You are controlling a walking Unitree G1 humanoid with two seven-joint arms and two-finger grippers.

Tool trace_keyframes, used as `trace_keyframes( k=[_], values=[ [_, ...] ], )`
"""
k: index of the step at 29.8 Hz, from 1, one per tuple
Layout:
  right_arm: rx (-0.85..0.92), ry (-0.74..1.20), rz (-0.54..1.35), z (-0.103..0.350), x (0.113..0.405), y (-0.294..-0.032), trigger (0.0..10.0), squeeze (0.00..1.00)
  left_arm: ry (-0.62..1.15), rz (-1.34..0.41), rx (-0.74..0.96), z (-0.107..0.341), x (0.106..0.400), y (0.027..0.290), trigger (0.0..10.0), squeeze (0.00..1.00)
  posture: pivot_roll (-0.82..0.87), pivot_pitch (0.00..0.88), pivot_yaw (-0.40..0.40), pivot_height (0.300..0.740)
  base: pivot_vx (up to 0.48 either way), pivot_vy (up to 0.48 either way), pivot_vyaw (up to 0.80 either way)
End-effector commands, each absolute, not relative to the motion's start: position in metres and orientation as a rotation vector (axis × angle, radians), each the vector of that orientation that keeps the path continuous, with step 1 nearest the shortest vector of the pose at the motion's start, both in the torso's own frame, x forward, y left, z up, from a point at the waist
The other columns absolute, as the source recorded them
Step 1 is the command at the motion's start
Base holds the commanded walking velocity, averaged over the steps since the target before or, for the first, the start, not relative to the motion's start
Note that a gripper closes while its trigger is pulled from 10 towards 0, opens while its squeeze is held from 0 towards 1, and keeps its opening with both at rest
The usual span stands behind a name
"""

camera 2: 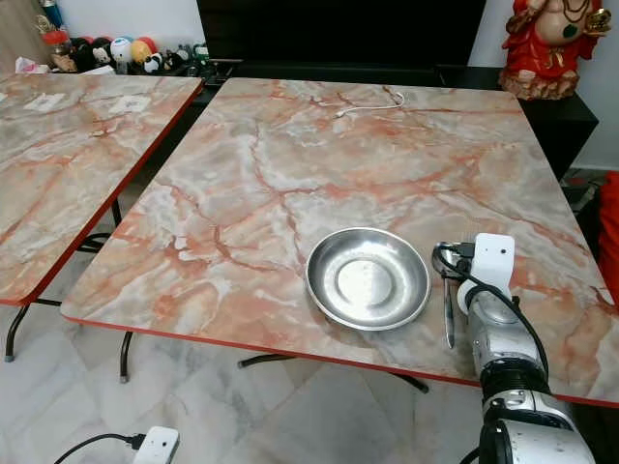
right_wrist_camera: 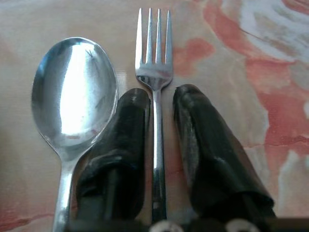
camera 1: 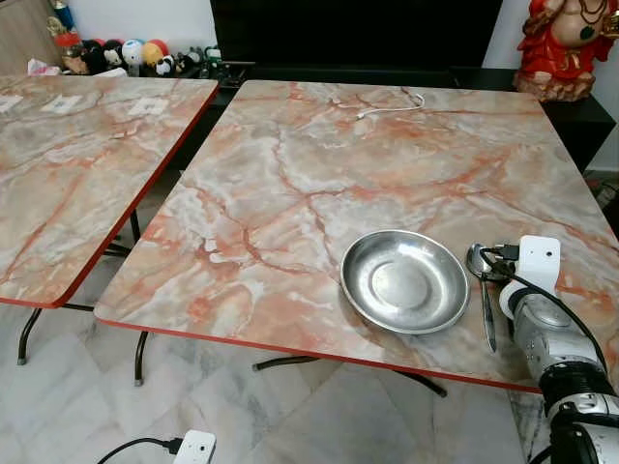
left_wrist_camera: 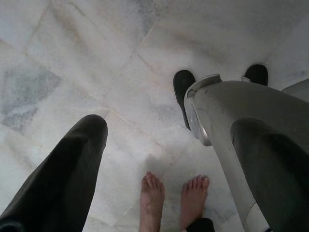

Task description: Setting the table

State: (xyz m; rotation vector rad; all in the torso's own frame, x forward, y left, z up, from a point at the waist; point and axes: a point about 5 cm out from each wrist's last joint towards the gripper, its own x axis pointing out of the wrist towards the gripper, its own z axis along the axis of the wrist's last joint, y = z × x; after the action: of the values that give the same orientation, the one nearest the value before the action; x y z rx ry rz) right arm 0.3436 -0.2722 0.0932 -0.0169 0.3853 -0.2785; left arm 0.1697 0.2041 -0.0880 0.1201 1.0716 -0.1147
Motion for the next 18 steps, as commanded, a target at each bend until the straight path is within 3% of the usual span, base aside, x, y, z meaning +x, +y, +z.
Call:
trace_keyframes(
  k=[1,18],
  values=[
    [-0.028,0.396,-0.278,0.090,0.341,-0.272,10.0,0.00,1.109,-0.117,0.144,-0.091,0.162,0.209,10.0,0.00,0.06,0.051,0.033,0.740,0.000,0.000,0.00],
    [-0.007,0.300,-0.306,0.107,0.346,-0.276,10.0,0.00,1.109,-0.122,0.145,-0.091,0.162,0.209,10.0,0.00,0.06,0.050,0.035,0.740,0.000,0.000,0.00]
  ],
)
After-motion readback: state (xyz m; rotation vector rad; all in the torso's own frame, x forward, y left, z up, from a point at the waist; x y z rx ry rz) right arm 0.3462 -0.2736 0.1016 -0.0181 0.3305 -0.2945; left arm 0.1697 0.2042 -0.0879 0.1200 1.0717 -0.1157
